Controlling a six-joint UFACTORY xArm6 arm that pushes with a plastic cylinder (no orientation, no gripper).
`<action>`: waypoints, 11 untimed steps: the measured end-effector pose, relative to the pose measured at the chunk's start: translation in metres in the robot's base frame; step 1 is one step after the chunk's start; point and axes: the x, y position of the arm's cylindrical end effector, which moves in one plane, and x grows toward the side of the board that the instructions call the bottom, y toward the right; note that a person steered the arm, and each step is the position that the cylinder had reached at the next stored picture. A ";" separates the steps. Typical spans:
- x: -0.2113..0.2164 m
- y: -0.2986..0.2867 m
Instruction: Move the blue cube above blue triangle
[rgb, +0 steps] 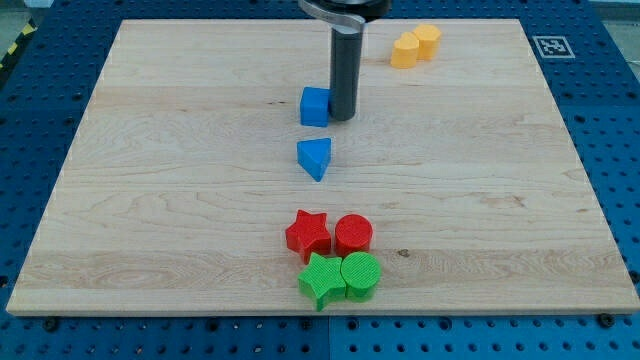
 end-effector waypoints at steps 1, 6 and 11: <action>-0.004 -0.002; -0.056 -0.033; -0.010 -0.033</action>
